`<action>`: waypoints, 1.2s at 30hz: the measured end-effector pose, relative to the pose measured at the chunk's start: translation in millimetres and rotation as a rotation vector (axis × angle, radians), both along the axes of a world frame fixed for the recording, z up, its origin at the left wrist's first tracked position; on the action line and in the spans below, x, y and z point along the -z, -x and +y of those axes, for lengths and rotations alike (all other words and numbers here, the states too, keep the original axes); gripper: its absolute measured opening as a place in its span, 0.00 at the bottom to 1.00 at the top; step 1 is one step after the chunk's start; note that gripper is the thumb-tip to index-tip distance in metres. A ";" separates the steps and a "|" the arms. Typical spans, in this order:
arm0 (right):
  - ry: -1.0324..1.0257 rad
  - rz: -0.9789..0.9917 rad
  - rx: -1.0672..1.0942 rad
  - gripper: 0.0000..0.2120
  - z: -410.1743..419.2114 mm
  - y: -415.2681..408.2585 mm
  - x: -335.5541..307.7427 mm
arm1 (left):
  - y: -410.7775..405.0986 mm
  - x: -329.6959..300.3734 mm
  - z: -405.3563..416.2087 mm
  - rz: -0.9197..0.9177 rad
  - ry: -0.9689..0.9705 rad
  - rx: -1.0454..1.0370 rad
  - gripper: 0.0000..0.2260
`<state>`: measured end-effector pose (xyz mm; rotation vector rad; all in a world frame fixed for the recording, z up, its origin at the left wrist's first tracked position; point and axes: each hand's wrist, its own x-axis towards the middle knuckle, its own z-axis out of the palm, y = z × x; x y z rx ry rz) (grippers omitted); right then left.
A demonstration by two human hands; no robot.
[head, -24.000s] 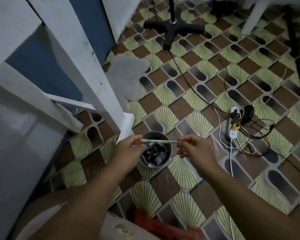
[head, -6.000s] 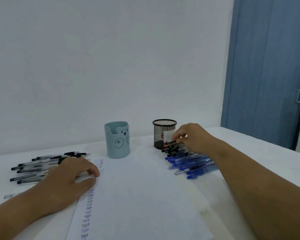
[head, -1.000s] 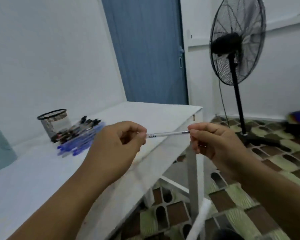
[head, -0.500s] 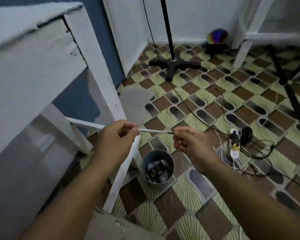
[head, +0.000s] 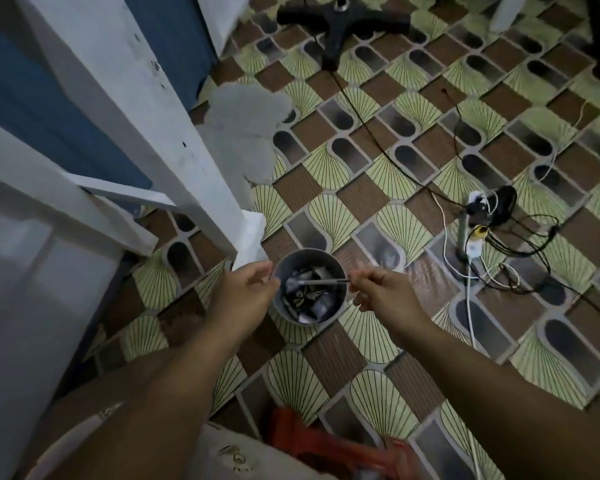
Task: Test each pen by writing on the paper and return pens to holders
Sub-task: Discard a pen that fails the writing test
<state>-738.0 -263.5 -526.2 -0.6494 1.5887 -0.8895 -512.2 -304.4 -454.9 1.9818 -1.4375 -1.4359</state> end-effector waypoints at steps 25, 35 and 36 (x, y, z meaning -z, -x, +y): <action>0.445 0.108 -0.223 0.09 -17.4 -60.3 -125.1 | -18.7 -118.2 12.2 -0.061 0.450 0.101 0.09; 1.157 0.177 -0.405 0.07 24.3 -126.1 -332.4 | -62.5 -321.9 110.2 -0.174 1.053 0.109 0.12; 1.212 0.180 -0.425 0.07 31.2 -138.0 -350.3 | -72.6 -339.9 123.9 -0.200 1.095 0.088 0.12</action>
